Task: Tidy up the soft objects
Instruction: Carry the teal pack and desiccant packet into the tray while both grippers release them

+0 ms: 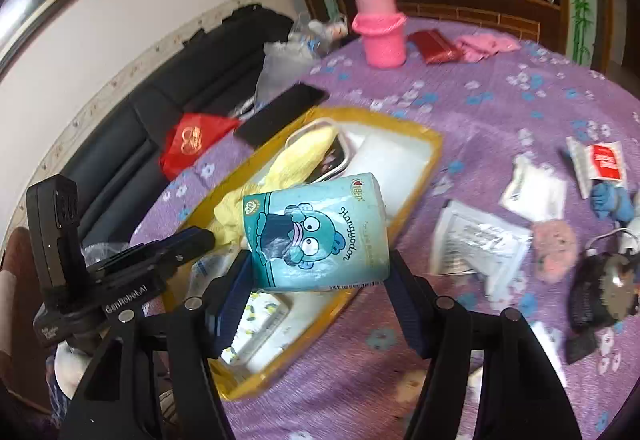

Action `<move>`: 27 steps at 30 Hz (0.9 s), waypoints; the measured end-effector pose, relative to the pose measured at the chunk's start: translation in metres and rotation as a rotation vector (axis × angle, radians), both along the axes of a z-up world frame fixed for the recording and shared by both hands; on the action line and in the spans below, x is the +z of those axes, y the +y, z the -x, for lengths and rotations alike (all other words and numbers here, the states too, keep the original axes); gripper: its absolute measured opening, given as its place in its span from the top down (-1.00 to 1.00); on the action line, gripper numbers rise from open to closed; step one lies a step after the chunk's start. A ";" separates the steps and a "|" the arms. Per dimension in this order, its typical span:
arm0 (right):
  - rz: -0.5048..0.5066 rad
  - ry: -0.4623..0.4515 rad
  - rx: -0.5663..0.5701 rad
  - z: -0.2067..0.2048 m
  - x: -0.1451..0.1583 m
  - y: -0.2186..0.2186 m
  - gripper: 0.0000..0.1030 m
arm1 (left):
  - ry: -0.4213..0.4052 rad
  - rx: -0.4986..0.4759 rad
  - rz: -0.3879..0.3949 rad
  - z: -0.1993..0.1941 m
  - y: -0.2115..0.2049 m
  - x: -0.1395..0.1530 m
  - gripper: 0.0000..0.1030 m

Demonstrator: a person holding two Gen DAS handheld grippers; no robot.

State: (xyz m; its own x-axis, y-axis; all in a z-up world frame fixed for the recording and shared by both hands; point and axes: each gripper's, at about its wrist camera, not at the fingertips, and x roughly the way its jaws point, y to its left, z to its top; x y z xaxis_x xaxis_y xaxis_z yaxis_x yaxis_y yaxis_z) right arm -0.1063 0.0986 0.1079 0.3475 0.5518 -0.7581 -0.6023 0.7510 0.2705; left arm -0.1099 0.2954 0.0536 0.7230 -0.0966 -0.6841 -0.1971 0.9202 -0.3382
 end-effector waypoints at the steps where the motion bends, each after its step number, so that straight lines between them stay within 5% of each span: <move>1: 0.010 0.005 0.006 0.001 -0.003 0.004 -0.26 | 0.005 0.001 0.015 -0.001 0.002 -0.004 0.31; 8: 0.110 0.002 0.073 0.018 -0.021 0.040 -0.26 | -0.084 0.057 0.087 0.026 0.024 0.007 -0.26; 15: 0.204 -0.084 0.082 0.039 -0.030 0.050 -0.35 | -0.144 0.089 0.073 0.046 0.036 0.021 -0.39; 19: 0.198 -0.119 0.087 0.052 -0.022 0.044 -0.67 | -0.138 0.099 0.066 0.048 0.037 0.019 -0.41; 25: 0.146 -0.134 0.051 0.045 -0.006 0.035 -0.68 | -0.148 0.115 0.084 0.052 0.038 0.019 -0.41; 27: 0.047 -0.071 0.075 0.033 0.000 0.042 -0.68 | -0.172 0.130 0.090 0.058 0.038 0.022 -0.41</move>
State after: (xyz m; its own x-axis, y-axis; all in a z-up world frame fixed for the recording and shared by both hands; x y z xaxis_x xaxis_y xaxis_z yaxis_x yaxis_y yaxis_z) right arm -0.1390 0.1403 0.1076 0.3606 0.5428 -0.7585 -0.6738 0.7139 0.1905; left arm -0.1676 0.3337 0.0761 0.8386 -0.0501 -0.5424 -0.2443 0.8553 -0.4568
